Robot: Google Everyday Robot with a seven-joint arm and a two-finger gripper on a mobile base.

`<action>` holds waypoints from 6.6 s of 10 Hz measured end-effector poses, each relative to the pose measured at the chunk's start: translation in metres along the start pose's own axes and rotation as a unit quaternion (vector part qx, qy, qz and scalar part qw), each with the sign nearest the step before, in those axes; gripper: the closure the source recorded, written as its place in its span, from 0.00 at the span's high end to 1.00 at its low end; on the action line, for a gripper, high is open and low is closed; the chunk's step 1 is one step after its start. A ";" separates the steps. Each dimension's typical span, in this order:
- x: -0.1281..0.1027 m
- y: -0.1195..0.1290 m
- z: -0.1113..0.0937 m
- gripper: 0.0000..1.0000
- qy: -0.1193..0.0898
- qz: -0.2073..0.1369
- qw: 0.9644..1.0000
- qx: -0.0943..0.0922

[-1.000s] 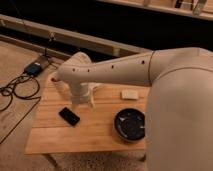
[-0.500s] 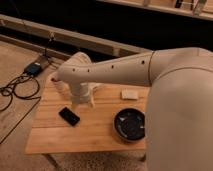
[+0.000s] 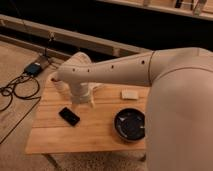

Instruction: Pick up the ceramic bowl

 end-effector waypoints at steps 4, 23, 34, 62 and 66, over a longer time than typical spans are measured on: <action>0.000 0.000 0.000 0.65 0.000 0.000 1.000 0.000; -0.052 -0.081 0.081 0.65 -0.033 0.046 0.997 0.044; -0.036 -0.143 0.121 0.65 -0.022 0.150 0.986 0.073; -0.055 -0.156 0.129 0.00 -0.025 0.104 0.981 0.164; -0.056 -0.137 0.113 0.00 -0.044 0.073 0.978 0.188</action>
